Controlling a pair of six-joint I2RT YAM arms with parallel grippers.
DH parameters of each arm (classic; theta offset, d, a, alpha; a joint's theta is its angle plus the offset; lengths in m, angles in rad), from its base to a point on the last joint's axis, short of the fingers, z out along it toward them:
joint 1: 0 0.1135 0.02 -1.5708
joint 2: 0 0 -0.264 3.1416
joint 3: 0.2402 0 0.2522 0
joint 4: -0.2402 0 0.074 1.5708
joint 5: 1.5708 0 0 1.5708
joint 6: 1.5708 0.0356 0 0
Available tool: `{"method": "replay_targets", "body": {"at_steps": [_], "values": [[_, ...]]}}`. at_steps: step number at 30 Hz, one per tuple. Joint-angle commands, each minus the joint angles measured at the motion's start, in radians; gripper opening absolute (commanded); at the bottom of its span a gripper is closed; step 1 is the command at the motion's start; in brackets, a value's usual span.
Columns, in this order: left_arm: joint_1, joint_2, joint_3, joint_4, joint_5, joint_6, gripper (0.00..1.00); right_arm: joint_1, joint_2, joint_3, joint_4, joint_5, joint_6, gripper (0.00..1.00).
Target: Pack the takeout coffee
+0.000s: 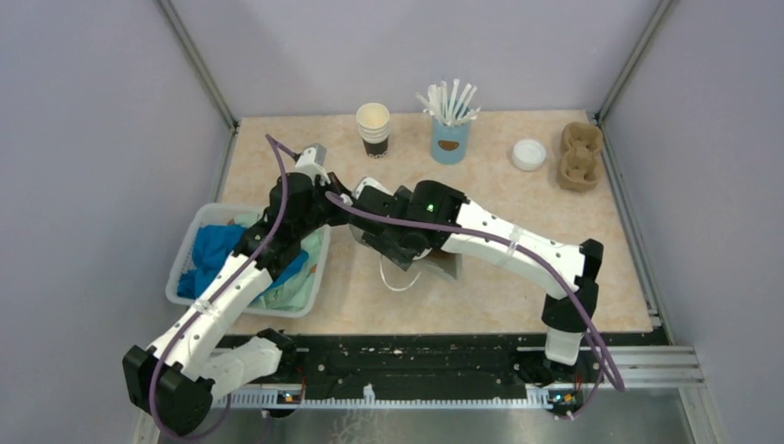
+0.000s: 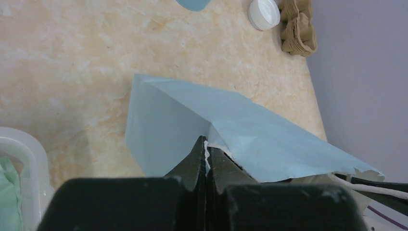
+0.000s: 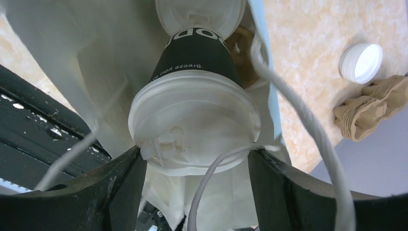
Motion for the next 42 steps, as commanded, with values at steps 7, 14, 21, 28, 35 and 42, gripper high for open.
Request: {"method": "replay_targets", "body": {"at_steps": [7, 14, 21, 28, 35, 42], "values": [[-0.094, -0.041, -0.005, -0.035, -0.043, 0.019, 0.00, 0.008, -0.114, -0.184, 0.118, 0.029, -0.045, 0.56], [-0.192, -0.086, -0.101, 0.085, -0.142, 0.144, 0.00, 0.038, -0.210, -0.373, 0.196, 0.025, -0.136, 0.56], [-0.194, -0.114, -0.162, 0.203, -0.120, 0.297, 0.00, 0.058, -0.214, -0.413, 0.198, 0.044, -0.150, 0.55], [-0.194, -0.122, -0.197, 0.226, -0.123, 0.308, 0.00, 0.058, -0.269, -0.409, 0.150, 0.098, -0.113, 0.54], [-0.194, -0.134, -0.227, 0.233, -0.104, 0.285, 0.00, 0.057, -0.244, -0.381, 0.068, 0.161, -0.092, 0.54], [-0.194, -0.127, -0.212, 0.217, -0.101, 0.269, 0.00, 0.056, -0.184, -0.369, 0.041, 0.237, -0.090, 0.53]]}}
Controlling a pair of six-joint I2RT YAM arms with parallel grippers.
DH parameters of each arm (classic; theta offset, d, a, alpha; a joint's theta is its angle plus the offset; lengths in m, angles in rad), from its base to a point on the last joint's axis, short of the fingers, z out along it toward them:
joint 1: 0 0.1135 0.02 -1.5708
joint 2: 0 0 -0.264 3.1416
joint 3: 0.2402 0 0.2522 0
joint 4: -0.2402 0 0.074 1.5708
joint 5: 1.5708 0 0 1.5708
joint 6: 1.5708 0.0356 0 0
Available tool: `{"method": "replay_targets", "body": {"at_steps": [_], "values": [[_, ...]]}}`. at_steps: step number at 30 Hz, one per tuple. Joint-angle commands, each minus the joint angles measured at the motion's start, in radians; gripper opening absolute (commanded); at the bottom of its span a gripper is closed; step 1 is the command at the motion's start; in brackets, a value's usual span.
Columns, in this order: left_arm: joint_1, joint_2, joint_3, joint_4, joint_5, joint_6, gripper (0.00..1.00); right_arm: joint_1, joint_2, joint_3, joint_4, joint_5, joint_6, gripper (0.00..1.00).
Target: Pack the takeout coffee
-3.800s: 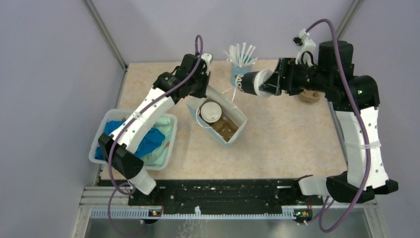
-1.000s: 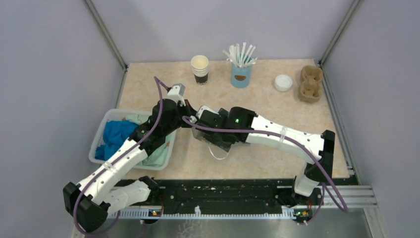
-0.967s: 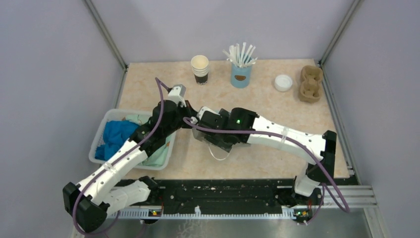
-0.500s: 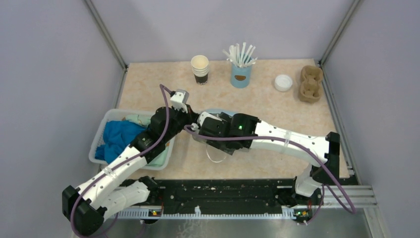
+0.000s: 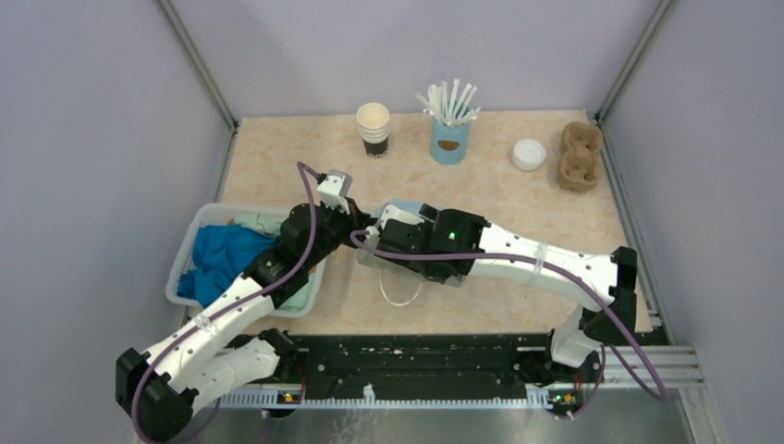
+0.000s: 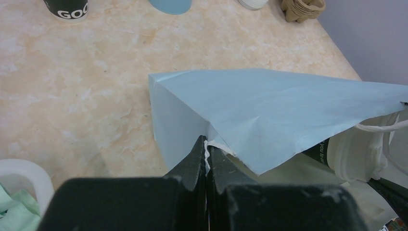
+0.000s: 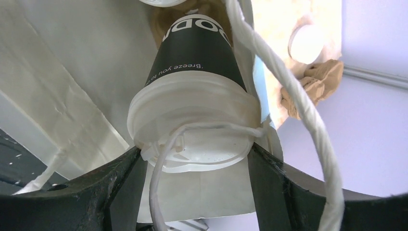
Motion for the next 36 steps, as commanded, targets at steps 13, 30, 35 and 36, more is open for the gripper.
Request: {"method": "replay_targets", "body": {"at_steps": [13, 30, 35, 36], "values": [[-0.005, -0.004, 0.025, -0.018, 0.042, -0.020, 0.00, -0.059, -0.005, -0.194, 0.282, 0.063, -0.249, 0.52], [-0.006, -0.005, 0.092, -0.108, -0.040, 0.017, 0.00, -0.112, -0.192, -0.415, 0.481, 0.025, -0.488, 0.51], [-0.007, -0.018, 0.086, -0.114, -0.070, 0.025, 0.00, -0.122, -0.193, -0.417, 0.440, 0.019, -0.466, 0.49], [-0.007, -0.016, 0.086, -0.114, -0.066, 0.025, 0.00, -0.126, -0.186, -0.412, 0.428, 0.017, -0.457, 0.49]]}}
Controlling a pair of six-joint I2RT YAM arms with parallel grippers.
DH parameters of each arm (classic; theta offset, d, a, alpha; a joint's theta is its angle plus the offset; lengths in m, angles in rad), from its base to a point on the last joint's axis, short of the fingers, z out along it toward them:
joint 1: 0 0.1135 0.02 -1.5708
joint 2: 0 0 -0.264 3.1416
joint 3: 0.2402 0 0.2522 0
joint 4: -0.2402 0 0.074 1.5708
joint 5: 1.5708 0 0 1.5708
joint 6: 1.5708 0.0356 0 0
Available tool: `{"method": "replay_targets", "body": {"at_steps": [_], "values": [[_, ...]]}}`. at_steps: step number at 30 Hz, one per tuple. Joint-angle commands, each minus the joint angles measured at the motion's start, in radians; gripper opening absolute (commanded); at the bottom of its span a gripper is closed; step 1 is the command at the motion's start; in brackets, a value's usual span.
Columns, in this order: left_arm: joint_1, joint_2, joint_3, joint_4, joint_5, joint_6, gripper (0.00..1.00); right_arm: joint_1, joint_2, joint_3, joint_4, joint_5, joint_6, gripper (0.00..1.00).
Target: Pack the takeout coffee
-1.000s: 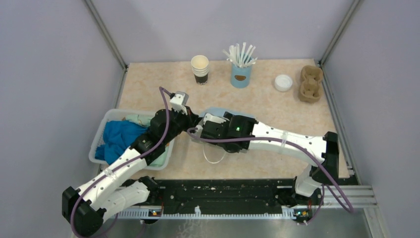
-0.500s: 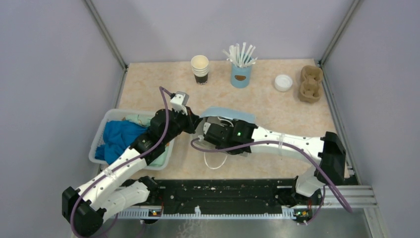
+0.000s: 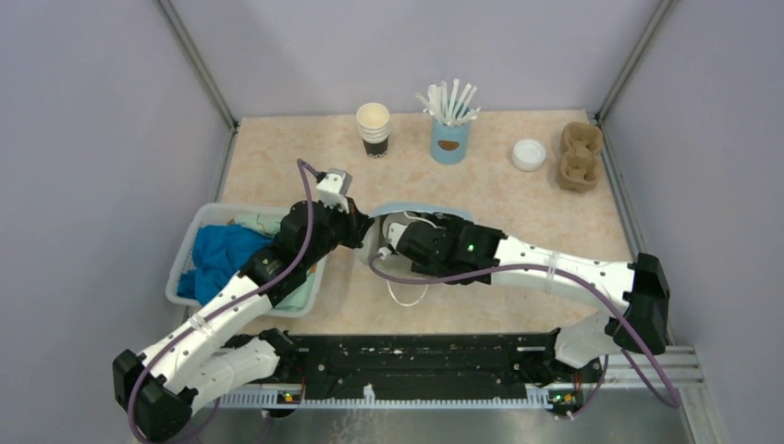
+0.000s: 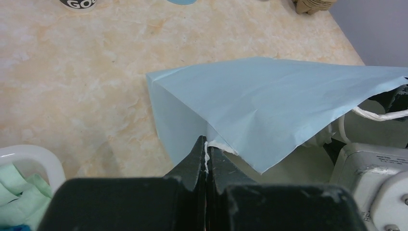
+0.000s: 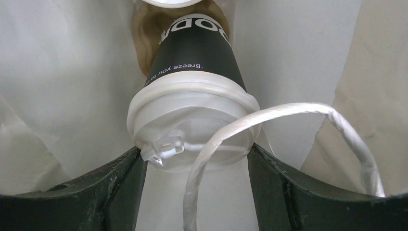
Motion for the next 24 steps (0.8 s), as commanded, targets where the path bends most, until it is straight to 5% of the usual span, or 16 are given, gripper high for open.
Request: {"method": "replay_targets", "body": {"at_steps": [1, 13, 24], "values": [[-0.004, -0.013, 0.034, -0.004, -0.031, 0.024, 0.00, -0.029, -0.013, 0.014, -0.041, 0.011, 0.021, 0.49], [-0.056, 0.063, 0.089, 0.004, -0.024, 0.020, 0.00, -0.065, 0.112, 0.107, -0.115, -0.036, 0.117, 0.49], [-0.057, 0.060, 0.059, -0.014, -0.033, 0.044, 0.00, -0.122, 0.042, 0.034, -0.074, -0.026, 0.143, 0.48]]}}
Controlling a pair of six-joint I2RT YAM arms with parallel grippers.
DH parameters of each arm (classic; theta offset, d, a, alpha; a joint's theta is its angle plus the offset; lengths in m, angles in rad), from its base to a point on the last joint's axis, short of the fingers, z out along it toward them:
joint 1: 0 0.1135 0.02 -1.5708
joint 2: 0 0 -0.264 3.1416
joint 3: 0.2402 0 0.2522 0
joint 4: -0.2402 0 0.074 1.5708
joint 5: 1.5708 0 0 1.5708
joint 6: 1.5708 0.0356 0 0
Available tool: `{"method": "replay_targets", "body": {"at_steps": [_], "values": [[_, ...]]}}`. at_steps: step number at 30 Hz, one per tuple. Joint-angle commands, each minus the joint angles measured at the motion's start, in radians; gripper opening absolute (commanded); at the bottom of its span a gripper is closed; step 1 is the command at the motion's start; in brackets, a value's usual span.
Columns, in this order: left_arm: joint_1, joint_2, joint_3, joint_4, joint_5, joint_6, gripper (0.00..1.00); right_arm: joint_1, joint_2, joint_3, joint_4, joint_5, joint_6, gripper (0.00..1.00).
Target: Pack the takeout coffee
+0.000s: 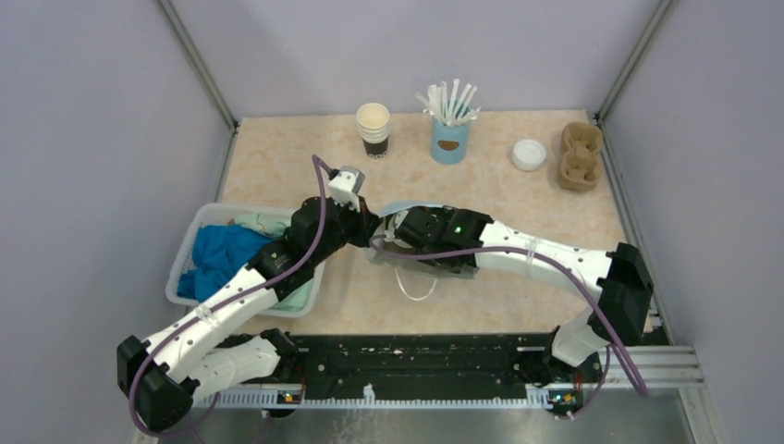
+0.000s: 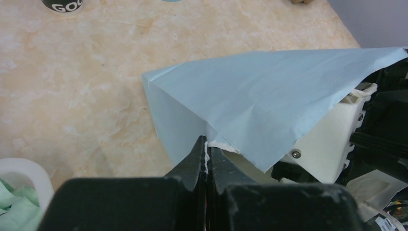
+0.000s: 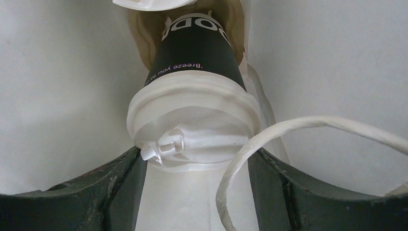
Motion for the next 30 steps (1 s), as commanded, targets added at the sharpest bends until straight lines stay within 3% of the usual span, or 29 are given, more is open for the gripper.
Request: {"method": "replay_targets", "body": {"at_steps": [1, 16, 30], "values": [[-0.004, -0.007, 0.006, -0.004, -0.010, 0.024, 0.00, -0.022, -0.071, -0.031, 0.013, 0.016, 0.028, 0.48], [-0.004, 0.005, 0.026, -0.045, 0.003, 0.027, 0.00, -0.029, -0.032, 0.055, 0.048, 0.110, 0.020, 0.48], [-0.005, 0.041, 0.056, -0.046, 0.025, 0.027, 0.00, -0.105, -0.072, -0.078, 0.291, 0.059, -0.090, 0.48]]}}
